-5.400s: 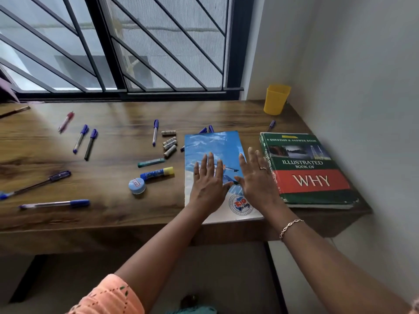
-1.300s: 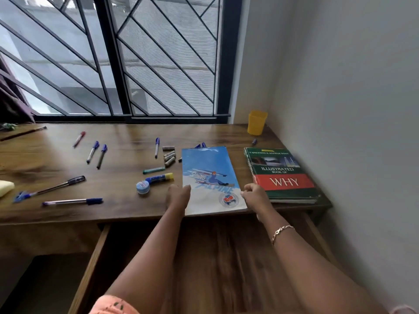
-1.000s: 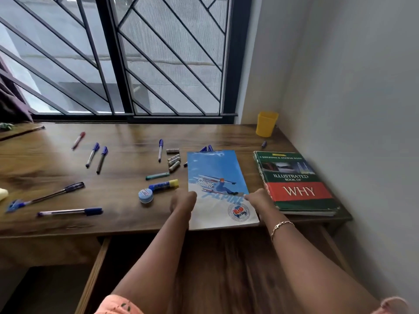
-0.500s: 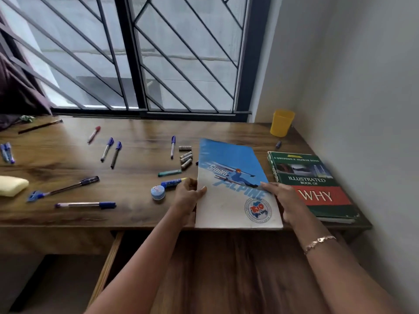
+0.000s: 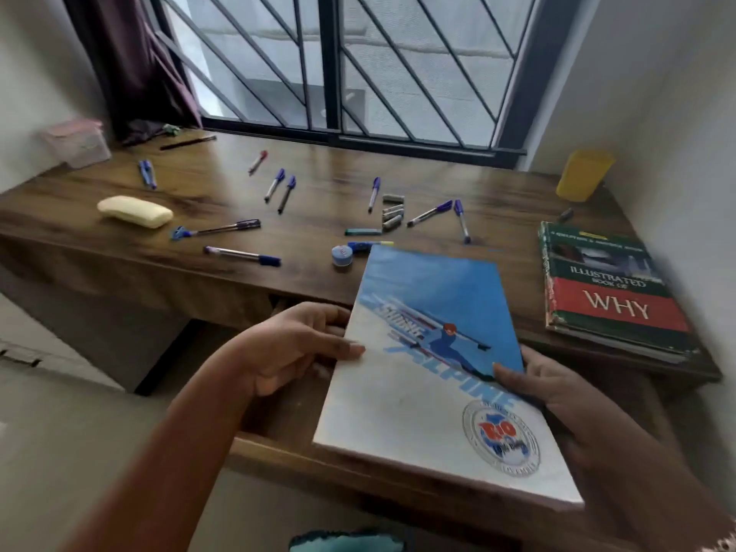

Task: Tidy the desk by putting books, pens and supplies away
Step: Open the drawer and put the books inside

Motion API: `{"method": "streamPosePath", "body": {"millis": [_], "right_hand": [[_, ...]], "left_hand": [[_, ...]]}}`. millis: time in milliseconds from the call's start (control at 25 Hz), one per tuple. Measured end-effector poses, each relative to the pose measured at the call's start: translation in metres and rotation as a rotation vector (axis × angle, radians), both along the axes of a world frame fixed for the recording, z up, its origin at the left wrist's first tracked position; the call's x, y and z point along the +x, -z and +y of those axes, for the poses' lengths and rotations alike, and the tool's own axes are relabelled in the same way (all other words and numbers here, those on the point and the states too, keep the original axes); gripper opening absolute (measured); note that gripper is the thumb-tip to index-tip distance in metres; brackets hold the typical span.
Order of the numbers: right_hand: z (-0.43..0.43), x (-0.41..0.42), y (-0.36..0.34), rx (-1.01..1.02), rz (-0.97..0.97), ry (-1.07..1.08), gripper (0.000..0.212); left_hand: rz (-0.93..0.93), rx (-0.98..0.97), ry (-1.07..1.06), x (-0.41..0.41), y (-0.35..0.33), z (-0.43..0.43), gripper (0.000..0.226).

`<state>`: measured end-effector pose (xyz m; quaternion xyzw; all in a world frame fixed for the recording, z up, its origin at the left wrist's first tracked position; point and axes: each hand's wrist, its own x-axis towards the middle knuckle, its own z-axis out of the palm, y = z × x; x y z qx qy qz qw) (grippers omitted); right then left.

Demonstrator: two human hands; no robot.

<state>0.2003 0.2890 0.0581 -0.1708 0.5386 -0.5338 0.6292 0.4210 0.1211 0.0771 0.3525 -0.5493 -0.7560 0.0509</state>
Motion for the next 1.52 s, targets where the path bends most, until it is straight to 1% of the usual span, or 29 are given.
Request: {"method": "streamPosePath", "body": {"millis": [120,200,240,320,360,400,480,520,600,680,760,840,920,1040,1120,1160,1280,1360,1440,1520], "right_hand": [[0.016,0.023,0.003,0.053,-0.07,-0.157,0.042],[0.017,0.036,0.015,0.103,-0.128,-0.203,0.037],[0.014,0.041,0.025,0.137,-0.149,-0.218,0.036],[0.0,0.048,0.045,0.212,-0.15,-0.226,0.028],[-0.011,0.049,0.059,0.254,-0.126,-0.216,0.023],[-0.025,0.049,0.073,0.294,-0.076,-0.204,0.021],[-0.056,0.048,0.1,0.352,0.062,-0.192,0.023],[-0.072,0.048,0.111,0.365,0.134,-0.2,0.027],[-0.1,0.048,0.126,0.381,0.263,-0.205,0.031],[-0.122,0.05,0.141,0.401,0.353,-0.198,0.032],[-0.138,0.055,0.154,0.43,0.421,-0.213,0.031],[-0.144,0.062,0.168,0.488,0.504,-0.25,0.026],[-0.147,0.069,0.18,0.514,0.603,-0.262,0.023],[-0.148,0.071,0.193,0.446,0.871,-0.357,0.035],[-0.147,0.073,0.191,0.45,0.975,-0.446,0.031],[-0.146,0.073,0.192,0.451,1.004,-0.465,0.033],[-0.141,0.074,0.192,0.434,1.069,-0.5,0.048],[-0.133,0.075,0.182,0.405,1.122,-0.505,0.053],[-0.122,0.071,0.168,0.376,1.267,-0.503,0.055],[-0.104,0.06,0.153,0.295,1.444,-0.458,0.054]], "left_hand": [[-0.053,0.048,-0.009,0.038,0.003,0.021,0.051],[-0.078,0.091,-0.007,0.061,0.013,0.028,0.056],[-0.105,0.099,-0.012,0.069,0.02,0.028,0.054],[-0.187,0.078,-0.057,0.076,0.036,0.023,0.038],[-0.26,0.034,-0.084,0.076,0.045,0.017,0.029],[-0.355,-0.047,-0.088,0.073,0.054,0.01,0.022],[-0.521,-0.246,-0.076,0.061,0.073,-0.009,0.015],[-0.581,-0.332,-0.069,0.052,0.082,-0.019,0.019],[-0.685,-0.474,-0.034,0.034,0.101,-0.039,0.032],[-0.822,-0.616,0.069,0.02,0.119,-0.053,0.038],[-0.953,-0.681,0.162,0.012,0.137,-0.061,0.046],[-1.043,-0.666,0.213,0.008,0.15,-0.062,0.051],[-1.101,-0.674,0.262,0.004,0.158,-0.058,0.06],[-1.164,-0.747,0.263,0.0,0.167,-0.049,0.073],[-1.217,-0.8,0.264,-0.004,0.169,-0.043,0.075],[-1.245,-0.839,0.273,-0.005,0.17,-0.04,0.074],[-1.285,-0.956,0.325,-0.007,0.174,-0.034,0.069],[-1.291,-0.947,0.394,-0.004,0.178,-0.031,0.071],[-1.289,-0.951,0.41,-0.004,0.179,-0.026,0.069],[-1.23,-1.05,0.362,-0.016,0.172,-0.018,0.058]]}}
